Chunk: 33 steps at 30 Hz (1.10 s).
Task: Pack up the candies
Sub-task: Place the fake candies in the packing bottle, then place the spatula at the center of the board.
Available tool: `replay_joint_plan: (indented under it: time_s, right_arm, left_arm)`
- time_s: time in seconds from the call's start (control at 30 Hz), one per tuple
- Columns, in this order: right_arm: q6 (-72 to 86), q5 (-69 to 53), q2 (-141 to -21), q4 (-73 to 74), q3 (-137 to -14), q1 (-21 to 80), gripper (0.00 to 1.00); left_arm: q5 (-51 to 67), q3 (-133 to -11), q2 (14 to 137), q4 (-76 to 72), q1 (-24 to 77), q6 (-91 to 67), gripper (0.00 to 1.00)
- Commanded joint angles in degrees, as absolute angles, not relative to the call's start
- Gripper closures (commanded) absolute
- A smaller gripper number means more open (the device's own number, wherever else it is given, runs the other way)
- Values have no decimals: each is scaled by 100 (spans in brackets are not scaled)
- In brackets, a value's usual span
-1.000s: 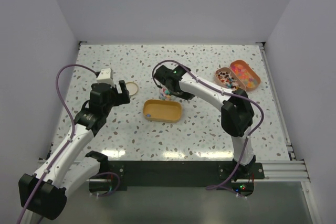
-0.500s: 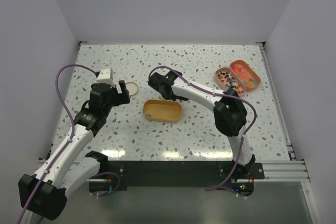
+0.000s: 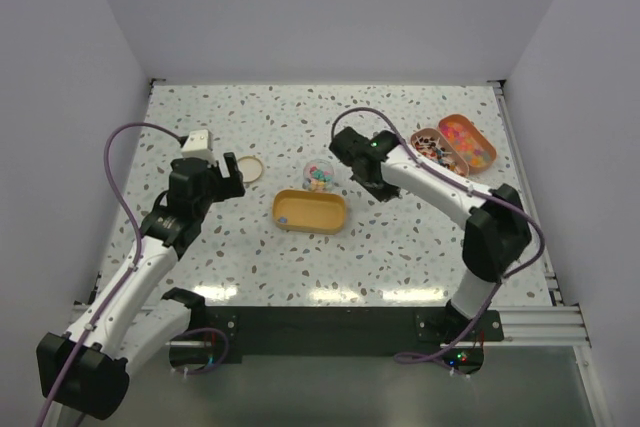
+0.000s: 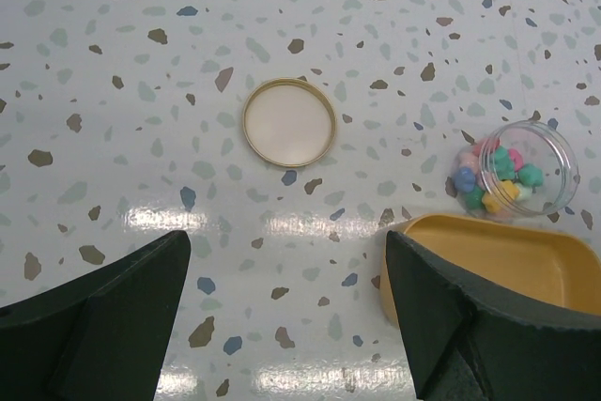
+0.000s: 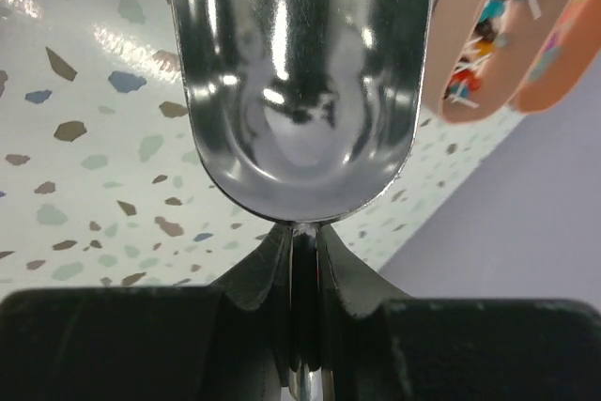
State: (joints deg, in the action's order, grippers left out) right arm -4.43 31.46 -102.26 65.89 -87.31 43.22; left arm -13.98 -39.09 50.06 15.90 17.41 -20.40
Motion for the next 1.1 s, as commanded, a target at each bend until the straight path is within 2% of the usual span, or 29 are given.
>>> replay_joint_plan:
  time_s: [0.0, 0.3, 0.5, 0.6, 0.73, 0.93, 1.07]
  right_arm:
    - [535, 2024, -9424, 5934, -7704, 4210, 100]
    - [1696, 757, -8218, 4475, -5373, 4210, 100]
    - [1872, -447, -7647, 3955, -4361, 4236, 100]
    - [1924, -694, -7646, 3955, -4123, 4385, 96]
    - [2004, -642, -7813, 3999, -4210, 4702, 72]
    - [1574, -255, -7542, 4561, -4850, 4790, 46]
    - [1310, -404, -7611, 4482, -5579, 4948, 43]
  left_arm:
    - [-1336, -3929, 5036, 1292, 1653, -1977, 10]
    - [-1195, -3946, 5185, 1266, 1529, -2004, 10]
    - [-1152, -3946, 5256, 1248, 1450, -2021, 10]
    - [-1099, -3955, 5291, 1239, 1389, -2030, 10]
    - [-1055, -3955, 5335, 1239, 1354, -2039, 10]
    - [-1090, -3938, 5300, 1239, 1345, -2039, 10]
    - [-1063, -3955, 5300, 1239, 1318, -2048, 10]
